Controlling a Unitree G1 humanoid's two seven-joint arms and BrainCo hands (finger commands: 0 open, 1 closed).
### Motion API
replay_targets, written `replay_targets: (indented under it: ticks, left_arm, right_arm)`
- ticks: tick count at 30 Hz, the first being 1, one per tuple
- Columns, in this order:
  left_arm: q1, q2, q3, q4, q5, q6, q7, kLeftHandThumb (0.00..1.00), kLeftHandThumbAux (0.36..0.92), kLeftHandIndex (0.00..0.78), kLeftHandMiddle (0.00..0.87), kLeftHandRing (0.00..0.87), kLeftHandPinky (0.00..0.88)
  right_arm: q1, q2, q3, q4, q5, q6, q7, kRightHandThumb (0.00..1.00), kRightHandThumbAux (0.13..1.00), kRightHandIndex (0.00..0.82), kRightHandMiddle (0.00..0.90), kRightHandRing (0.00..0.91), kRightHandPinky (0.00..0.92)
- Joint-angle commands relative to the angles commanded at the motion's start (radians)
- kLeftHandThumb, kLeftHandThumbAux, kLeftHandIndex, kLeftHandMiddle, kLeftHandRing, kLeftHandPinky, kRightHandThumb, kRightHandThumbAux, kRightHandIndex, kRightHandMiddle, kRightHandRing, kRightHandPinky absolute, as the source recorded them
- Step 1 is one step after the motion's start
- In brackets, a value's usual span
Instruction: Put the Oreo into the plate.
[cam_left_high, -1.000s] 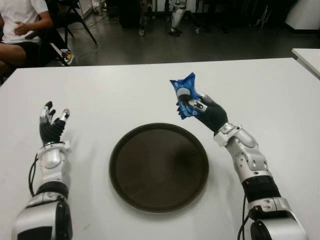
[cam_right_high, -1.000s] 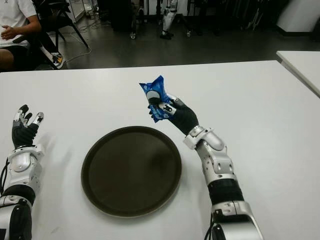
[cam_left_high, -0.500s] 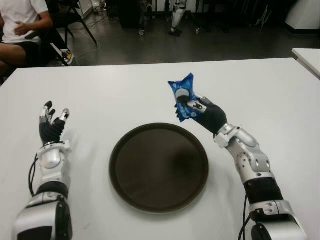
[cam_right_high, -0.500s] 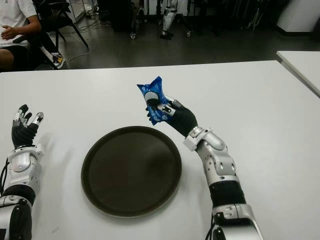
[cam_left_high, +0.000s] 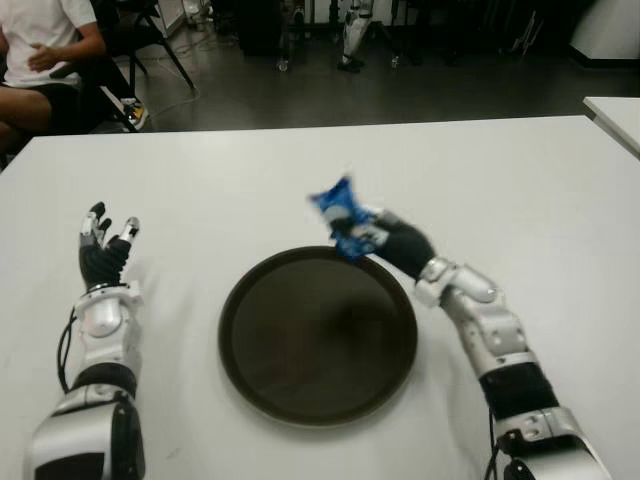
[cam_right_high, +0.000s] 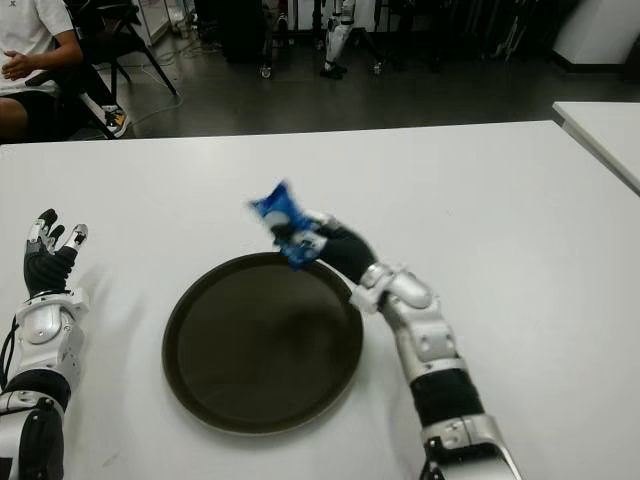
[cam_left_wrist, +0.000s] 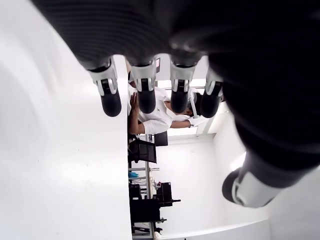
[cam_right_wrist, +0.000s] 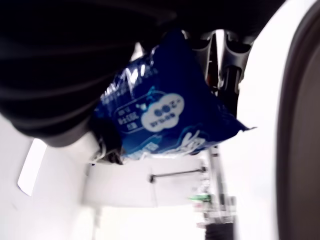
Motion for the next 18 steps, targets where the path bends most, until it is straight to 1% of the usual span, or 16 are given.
replay_targets:
  ticks: [2,7,9,18]
  left_arm:
    - [0.0,-0.001,-0.001,-0.001,0.0,-0.001,0.002,0.0,0.658,0.0,0.0,0.0,0.0]
    - [-0.001,-0.001,0.0,0.0,-0.001,0.0,0.002,0.0,0.658,0.0,0.0,0.0,0.0]
    - [-0.001,-0.001,-0.001,0.001,-0.001,0.003,0.002,0.0,0.658,0.0,0.0,0.0,0.0]
    - [-0.005,0.001,0.006,0.01,-0.009,0.015,-0.004,0.0,0.656,0.0,0.0,0.0,0.0]
  right_arm:
    - [-0.004,-0.007,0.004,0.002,-0.005,-0.001,0.007,0.71,0.712,0.441,0.849,0.851,0.85]
    - [-0.012,-0.018,0.028,0.016,-0.035,-0.04,0.026,0.709,0.713,0.441,0.845,0.847,0.839]
    - [-0.013,-0.017,0.035,0.017,-0.045,-0.052,0.028,0.709,0.713,0.441,0.837,0.839,0.826]
    - [-0.001,-0.008,0.031,-0.015,-0.033,-0.027,0.017,0.71,0.714,0.442,0.809,0.812,0.798]
